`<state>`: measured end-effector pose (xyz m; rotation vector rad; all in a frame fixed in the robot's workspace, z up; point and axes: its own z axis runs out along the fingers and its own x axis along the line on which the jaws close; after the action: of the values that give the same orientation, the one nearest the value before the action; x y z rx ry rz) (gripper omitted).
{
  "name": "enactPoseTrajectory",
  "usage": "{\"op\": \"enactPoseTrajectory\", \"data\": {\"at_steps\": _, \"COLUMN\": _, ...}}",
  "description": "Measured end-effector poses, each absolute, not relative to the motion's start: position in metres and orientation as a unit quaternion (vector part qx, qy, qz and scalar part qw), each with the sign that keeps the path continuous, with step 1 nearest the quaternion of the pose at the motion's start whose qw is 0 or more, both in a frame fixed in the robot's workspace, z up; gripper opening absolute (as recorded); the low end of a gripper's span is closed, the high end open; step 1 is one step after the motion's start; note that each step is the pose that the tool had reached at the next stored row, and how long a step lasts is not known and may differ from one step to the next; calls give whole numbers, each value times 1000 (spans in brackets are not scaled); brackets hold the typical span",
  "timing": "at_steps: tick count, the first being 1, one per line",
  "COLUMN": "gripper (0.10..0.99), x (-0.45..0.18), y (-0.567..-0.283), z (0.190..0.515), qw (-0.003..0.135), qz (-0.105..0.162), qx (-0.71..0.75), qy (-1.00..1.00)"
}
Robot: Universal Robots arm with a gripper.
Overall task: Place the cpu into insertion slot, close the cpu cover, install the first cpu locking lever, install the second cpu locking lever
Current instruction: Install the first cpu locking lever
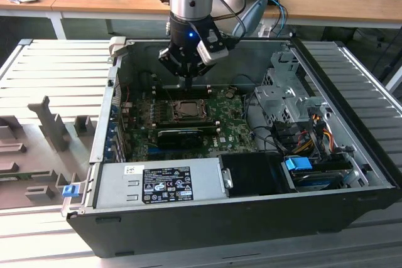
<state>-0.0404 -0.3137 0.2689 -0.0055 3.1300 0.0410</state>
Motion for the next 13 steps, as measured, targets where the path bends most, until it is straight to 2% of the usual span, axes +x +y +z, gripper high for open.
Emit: {"op": "enactPoseTrajectory", "data": {"at_steps": 13, "gripper": 106, "x": -83, "y": -314, "z": 267, "qw": 6, "qz": 29, "qx": -26, "qy": 999}}
